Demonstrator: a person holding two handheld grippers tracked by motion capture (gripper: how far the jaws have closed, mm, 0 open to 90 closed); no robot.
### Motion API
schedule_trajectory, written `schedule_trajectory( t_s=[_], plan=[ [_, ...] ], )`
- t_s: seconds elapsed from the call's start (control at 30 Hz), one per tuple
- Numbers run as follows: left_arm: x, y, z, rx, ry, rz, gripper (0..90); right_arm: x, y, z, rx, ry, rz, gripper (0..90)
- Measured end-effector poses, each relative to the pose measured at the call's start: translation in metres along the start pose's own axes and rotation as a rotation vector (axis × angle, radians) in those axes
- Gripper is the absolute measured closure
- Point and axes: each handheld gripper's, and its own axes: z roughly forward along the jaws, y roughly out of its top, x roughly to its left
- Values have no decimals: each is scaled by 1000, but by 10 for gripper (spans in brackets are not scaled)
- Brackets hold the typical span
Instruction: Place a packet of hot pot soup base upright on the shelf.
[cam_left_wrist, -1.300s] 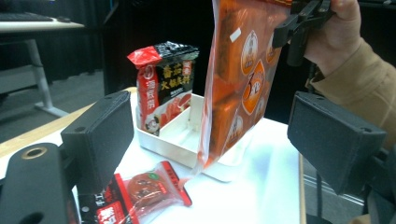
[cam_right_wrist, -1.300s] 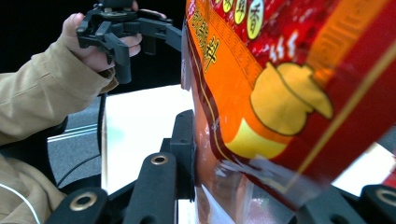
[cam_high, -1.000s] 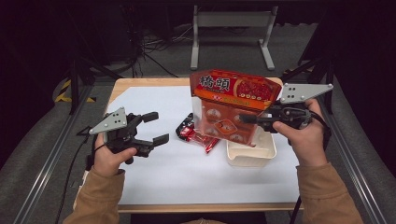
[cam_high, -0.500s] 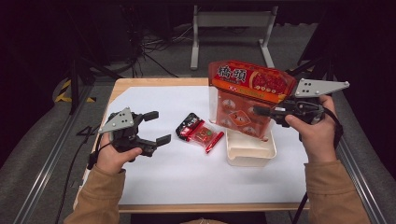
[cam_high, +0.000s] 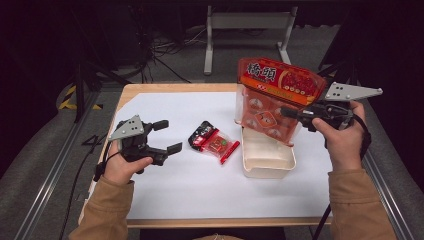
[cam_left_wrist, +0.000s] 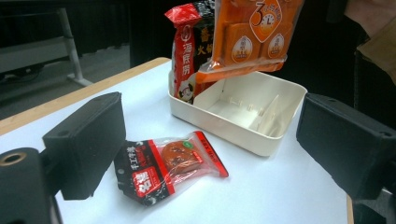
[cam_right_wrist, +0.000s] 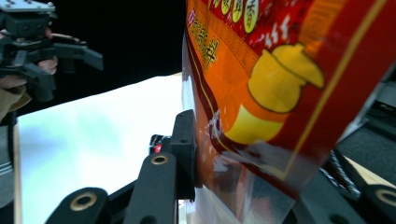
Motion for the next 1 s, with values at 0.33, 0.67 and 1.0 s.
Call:
schedule_trajectory(
  t_s=[0.33,0.67,1.0],
  plan=[
    [6,-7,2,27,17,-25,107,-8,-14,5,-17,-36,41,706],
    [11,-14,6,63,37,-24,140,-13,-34,13,-9,-66,71,706],
    [13,-18,8,76,42,-37,128,-13,-50,19,21,-85,102,705]
  ],
)
